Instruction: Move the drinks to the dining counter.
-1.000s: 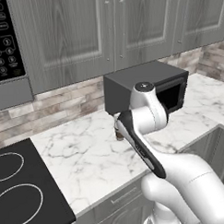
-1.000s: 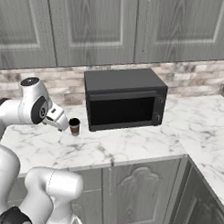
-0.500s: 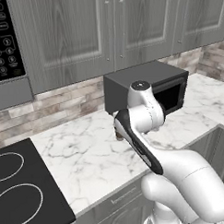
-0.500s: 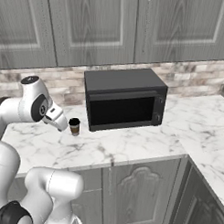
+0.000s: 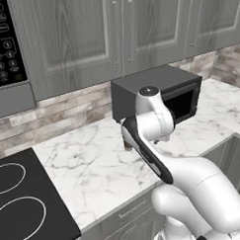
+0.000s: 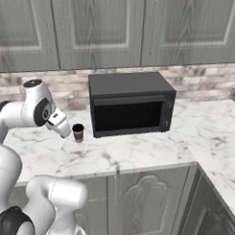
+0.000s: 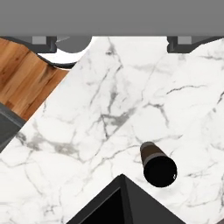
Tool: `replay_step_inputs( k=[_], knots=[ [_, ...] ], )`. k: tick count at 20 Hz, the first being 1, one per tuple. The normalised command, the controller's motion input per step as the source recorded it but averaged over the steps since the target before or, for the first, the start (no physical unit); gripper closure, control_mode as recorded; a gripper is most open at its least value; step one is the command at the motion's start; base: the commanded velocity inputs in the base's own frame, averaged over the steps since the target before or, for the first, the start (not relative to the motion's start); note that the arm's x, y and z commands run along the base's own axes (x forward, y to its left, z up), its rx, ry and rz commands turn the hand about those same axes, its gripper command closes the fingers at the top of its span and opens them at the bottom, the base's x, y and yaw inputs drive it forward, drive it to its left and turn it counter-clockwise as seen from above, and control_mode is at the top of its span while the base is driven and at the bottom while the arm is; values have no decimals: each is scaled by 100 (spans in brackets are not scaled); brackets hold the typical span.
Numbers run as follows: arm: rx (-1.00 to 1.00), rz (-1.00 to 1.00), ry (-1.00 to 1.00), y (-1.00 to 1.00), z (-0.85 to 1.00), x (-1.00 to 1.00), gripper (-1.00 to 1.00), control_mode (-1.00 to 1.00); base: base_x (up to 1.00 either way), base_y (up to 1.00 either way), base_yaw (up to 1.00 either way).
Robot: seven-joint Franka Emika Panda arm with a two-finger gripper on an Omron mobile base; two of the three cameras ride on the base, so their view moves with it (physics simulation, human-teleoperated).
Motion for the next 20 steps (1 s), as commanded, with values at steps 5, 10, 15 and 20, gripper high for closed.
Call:
replay_step_inputs(
  k=[5, 10, 15, 20],
  knots=[
    [1, -3, 4, 0, -8, 17, -100, -100, 0, 0, 0],
    [2, -1, 2, -1, -18, 16, -100, -100, 0, 0, 0],
    [2, 0, 1, 0, -13, 21, -100, -100, 0, 0, 0],
    [0, 0, 0, 0, -1, 12, -100, -100, 0, 0, 0]
  ],
)
